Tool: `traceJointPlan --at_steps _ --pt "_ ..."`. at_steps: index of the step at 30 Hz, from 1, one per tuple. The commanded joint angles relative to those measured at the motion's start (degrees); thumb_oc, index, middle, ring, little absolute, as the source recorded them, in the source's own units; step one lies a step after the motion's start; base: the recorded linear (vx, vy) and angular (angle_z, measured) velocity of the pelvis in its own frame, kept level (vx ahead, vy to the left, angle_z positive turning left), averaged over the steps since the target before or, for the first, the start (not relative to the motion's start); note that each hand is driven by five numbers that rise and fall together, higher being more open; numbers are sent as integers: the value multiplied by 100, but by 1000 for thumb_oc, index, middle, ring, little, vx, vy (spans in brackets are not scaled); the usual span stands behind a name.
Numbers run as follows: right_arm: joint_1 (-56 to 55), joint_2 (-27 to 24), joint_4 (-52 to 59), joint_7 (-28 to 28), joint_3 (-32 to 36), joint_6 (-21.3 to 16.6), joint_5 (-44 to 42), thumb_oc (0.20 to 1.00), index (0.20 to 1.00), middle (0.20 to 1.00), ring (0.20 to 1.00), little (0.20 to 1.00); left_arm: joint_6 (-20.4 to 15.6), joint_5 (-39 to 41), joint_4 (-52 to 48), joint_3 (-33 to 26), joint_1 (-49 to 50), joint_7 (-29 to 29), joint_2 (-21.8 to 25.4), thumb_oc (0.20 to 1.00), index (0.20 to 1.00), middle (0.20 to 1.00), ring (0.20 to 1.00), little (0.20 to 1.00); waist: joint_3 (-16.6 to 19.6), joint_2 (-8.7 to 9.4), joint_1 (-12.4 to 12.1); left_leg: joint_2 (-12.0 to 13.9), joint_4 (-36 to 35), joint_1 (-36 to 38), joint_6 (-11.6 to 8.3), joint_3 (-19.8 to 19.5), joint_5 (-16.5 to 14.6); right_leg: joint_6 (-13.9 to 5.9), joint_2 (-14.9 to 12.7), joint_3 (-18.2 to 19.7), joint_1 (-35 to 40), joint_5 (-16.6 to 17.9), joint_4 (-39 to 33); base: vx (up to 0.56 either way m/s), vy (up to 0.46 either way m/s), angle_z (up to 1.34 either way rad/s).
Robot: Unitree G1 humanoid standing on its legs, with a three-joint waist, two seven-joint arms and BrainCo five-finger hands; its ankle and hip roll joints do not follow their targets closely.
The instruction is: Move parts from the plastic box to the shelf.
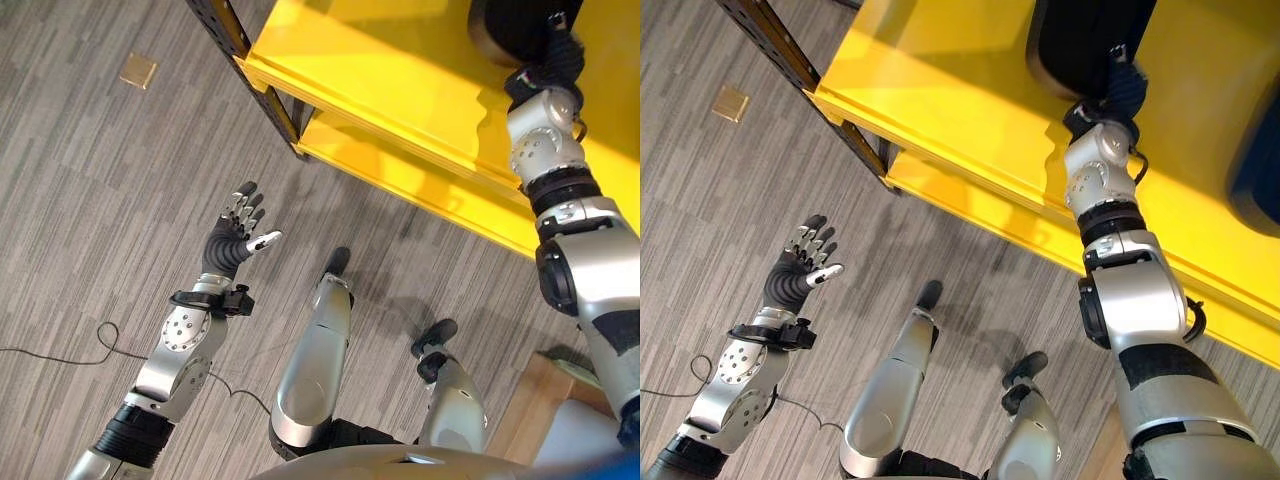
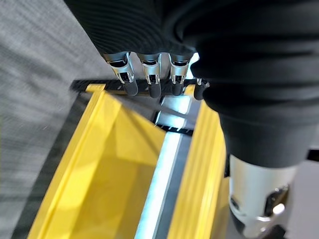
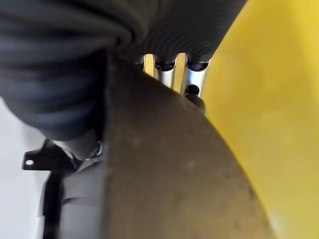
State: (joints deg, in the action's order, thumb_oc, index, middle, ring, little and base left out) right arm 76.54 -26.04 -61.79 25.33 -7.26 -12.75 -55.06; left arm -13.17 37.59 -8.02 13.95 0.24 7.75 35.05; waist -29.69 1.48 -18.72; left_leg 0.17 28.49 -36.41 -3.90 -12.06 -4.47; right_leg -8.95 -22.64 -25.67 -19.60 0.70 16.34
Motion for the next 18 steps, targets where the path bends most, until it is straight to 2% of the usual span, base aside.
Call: traceJointPlan --at_steps 1,18 --pt "31 -237 11 -28 -165 -241 -291 200 200 200 200 200 -335 -36 -361 -104 -7 109 62 1000 1000 1000 1000 1000 383 31 41 179 -163 -98 32 219 -251 -39 -89 251 548 -359 389 -11 25 5" --pt "-296 399 -881 -44 0 -85 -400 200 200 200 200 200 -428 -21 -244 -17 -205 391 -24 1000 1000 1000 1000 1000 256 24 161 126 -81 -139 74 252 -326 12 -39 292 589 -421 311 0 2 -1"
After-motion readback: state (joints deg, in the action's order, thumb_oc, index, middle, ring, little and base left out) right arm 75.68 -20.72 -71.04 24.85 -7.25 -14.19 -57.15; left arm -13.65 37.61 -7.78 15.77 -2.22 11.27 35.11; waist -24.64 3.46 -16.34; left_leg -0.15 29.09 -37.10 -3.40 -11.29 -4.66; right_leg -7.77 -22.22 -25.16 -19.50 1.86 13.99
